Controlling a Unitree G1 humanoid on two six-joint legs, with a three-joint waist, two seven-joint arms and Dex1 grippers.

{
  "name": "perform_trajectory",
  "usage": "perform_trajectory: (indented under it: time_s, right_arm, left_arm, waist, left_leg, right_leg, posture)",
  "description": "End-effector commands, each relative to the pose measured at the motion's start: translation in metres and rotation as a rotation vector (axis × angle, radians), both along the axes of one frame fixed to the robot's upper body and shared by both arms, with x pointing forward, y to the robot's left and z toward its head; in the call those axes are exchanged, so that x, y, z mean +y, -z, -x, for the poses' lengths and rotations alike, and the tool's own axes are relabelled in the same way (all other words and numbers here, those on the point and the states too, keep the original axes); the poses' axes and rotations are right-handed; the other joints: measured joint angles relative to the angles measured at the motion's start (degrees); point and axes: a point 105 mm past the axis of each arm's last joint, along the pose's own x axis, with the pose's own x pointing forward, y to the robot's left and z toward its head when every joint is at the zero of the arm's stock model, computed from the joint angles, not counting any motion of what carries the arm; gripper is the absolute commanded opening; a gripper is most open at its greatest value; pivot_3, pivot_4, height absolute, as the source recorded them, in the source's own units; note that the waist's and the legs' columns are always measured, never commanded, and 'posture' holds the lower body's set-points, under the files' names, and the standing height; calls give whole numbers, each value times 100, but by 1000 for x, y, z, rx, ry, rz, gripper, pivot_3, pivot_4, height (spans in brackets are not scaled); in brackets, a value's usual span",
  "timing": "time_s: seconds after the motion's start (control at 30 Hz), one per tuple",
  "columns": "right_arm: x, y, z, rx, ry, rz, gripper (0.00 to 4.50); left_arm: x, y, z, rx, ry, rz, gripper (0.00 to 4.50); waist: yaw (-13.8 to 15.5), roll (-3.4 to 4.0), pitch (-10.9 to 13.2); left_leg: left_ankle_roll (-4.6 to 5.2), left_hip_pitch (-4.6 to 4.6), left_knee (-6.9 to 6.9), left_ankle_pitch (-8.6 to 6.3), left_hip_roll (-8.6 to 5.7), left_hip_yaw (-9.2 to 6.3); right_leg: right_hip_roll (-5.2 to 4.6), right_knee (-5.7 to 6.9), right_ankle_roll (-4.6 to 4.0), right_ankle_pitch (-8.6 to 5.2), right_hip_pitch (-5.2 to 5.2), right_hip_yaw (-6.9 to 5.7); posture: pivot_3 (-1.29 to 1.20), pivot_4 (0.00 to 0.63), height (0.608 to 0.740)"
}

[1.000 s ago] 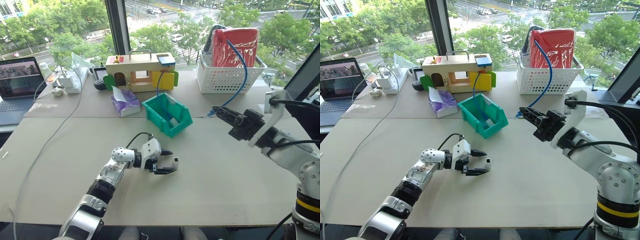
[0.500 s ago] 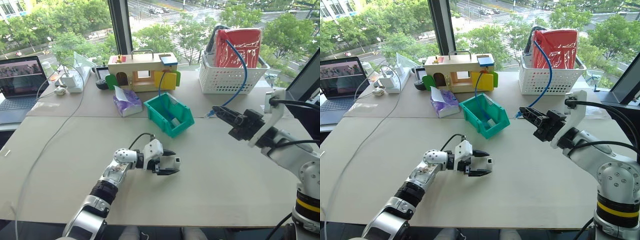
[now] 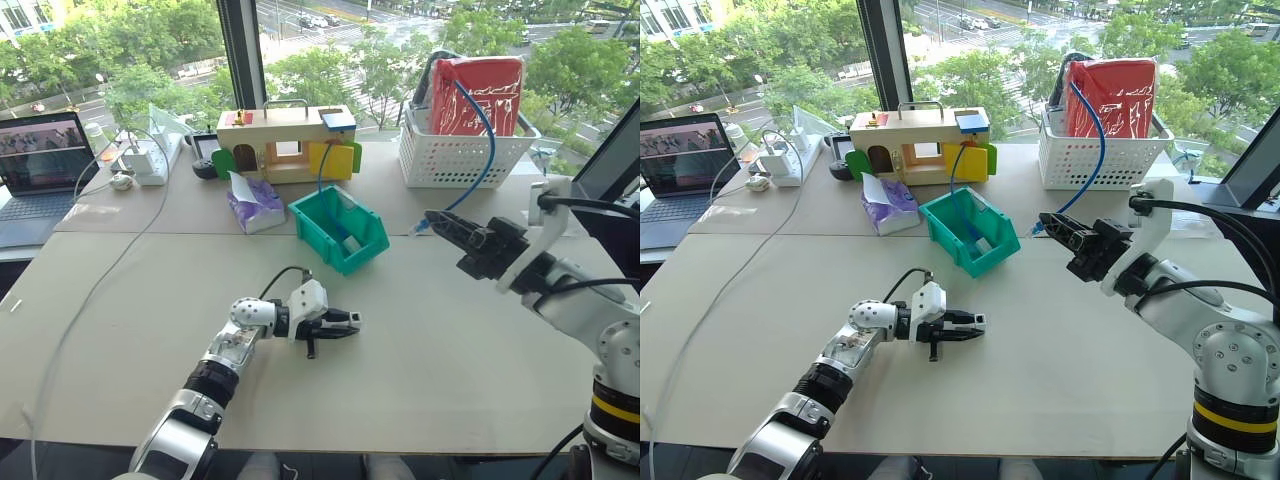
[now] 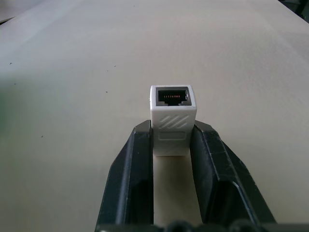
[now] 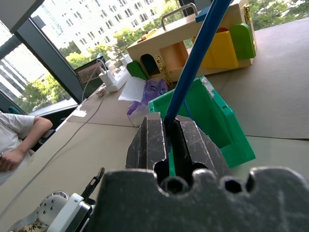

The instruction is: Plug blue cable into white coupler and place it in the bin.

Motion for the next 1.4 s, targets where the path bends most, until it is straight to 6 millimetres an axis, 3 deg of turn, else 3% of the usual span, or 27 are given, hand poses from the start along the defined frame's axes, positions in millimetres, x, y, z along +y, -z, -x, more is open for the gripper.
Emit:
perform_trajectory:
  time_s: [0.03, 0.2, 0.37, 0.53, 0.73, 0.97, 1.4]
  right_arm:
    - [2, -11, 4, -50, -8, -6, 0]
    - [2, 6, 2, -4, 67, 20, 0]
    - [19, 34, 9, 77, 84, -3, 0]
    - [24, 61, 22, 172, 126, -69, 0]
    - [22, 75, 28, 217, 207, -124, 0]
    - [33, 93, 36, 275, 219, -103, 0]
    - [36, 105, 41, 324, 208, -74, 0]
  left_arm:
    - [-5, -7, -4, -32, -8, -48, 593]
    - [-13, -17, -13, -17, -109, -101, 593]
    - [-41, -24, 7, 6, -70, -85, 593]
    - [-45, -23, 8, -4, -94, -141, 593]
    - [-42, -18, 11, 34, -73, -173, 593]
    - [-42, -18, 17, 57, -35, -164, 593]
    - [-41, -16, 18, 66, -29, -165, 593]
  waist:
    - [-1, 0, 0]
    - [-4, 0, 0]
    - [-22, 0, 0]
    - [-19, 0, 0]
    - [-38, 0, 0]
    - [-32, 1, 0]
    - [-23, 0, 0]
  left_leg:
    - [0, 0, 0, 0, 0, 0]
    - [0, 0, 1, 0, 0, -1]
    - [0, -3, -2, 0, 0, -1]
    - [-1, -4, 0, 0, 0, -2]
    - [-1, 2, -1, 0, 1, -2]
    - [-1, 1, -1, 0, 1, -2]
    - [-1, 0, -1, 0, 1, -2]
  right_leg:
    - [0, 0, 0, 0, 0, 0]
    - [1, 2, 0, 0, -1, 0]
    - [2, 2, 1, -1, -6, 0]
    - [1, 2, 1, -1, -5, 0]
    - [4, 7, 2, -1, -3, 1]
    - [3, 5, 2, -2, -4, 1]
    - [3, 4, 2, -2, -4, 1]
  posture:
    - [0, 150, 740]
    - [0, 150, 740]
    - [0, 150, 740]
    - [0, 150, 740]
    - [0, 150, 740]
    - [0, 150, 740]
    - [0, 150, 740]
